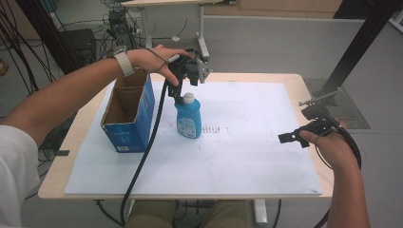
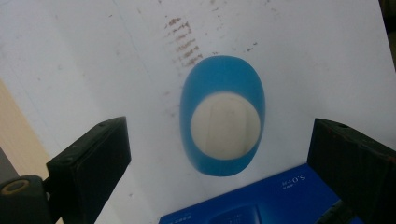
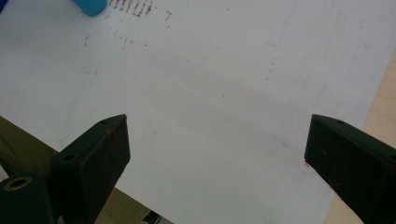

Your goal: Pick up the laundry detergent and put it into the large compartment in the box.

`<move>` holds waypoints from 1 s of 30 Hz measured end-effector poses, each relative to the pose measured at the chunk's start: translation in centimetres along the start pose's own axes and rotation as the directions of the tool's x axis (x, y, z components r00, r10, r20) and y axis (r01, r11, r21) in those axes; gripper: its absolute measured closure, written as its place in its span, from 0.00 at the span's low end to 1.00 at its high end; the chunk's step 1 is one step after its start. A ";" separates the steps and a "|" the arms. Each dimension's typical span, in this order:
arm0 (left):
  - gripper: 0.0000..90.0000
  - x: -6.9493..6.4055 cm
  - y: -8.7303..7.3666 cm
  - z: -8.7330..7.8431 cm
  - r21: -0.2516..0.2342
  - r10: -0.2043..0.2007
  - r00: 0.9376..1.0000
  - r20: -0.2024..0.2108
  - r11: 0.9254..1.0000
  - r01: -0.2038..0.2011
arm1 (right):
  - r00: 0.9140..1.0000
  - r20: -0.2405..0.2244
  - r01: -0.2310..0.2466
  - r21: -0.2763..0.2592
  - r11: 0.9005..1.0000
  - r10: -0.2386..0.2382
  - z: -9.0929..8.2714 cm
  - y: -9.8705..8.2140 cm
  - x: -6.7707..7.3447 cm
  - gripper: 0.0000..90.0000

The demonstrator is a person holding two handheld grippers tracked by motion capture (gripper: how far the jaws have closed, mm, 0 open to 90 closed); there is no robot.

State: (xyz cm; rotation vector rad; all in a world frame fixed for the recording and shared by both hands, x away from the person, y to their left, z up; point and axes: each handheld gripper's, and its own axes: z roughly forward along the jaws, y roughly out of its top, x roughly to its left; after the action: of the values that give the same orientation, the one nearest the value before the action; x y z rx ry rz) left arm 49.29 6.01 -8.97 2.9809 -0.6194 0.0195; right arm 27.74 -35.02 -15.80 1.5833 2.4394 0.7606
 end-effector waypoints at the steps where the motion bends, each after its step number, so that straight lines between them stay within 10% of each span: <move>1: 0.07 0.0 0.0 0.0 0.000 -0.002 1.000 -0.002 1.000 0.002 | 1.000 0.000 0.000 0.000 1.000 0.000 0.0 0.0 0.0 0.07; 30: 0.07 -0.1 -0.2 0.0 -0.007 -0.008 1.000 -0.002 1.000 0.008 | 1.000 -0.007 -0.006 0.002 1.000 0.006 0.2 -0.1 -0.1 0.07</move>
State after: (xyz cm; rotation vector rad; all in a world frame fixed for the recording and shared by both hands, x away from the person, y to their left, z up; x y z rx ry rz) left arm 49.32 6.24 -8.96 2.9762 -0.6057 0.0200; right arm 27.79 -35.11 -16.04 1.5921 2.4423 0.7658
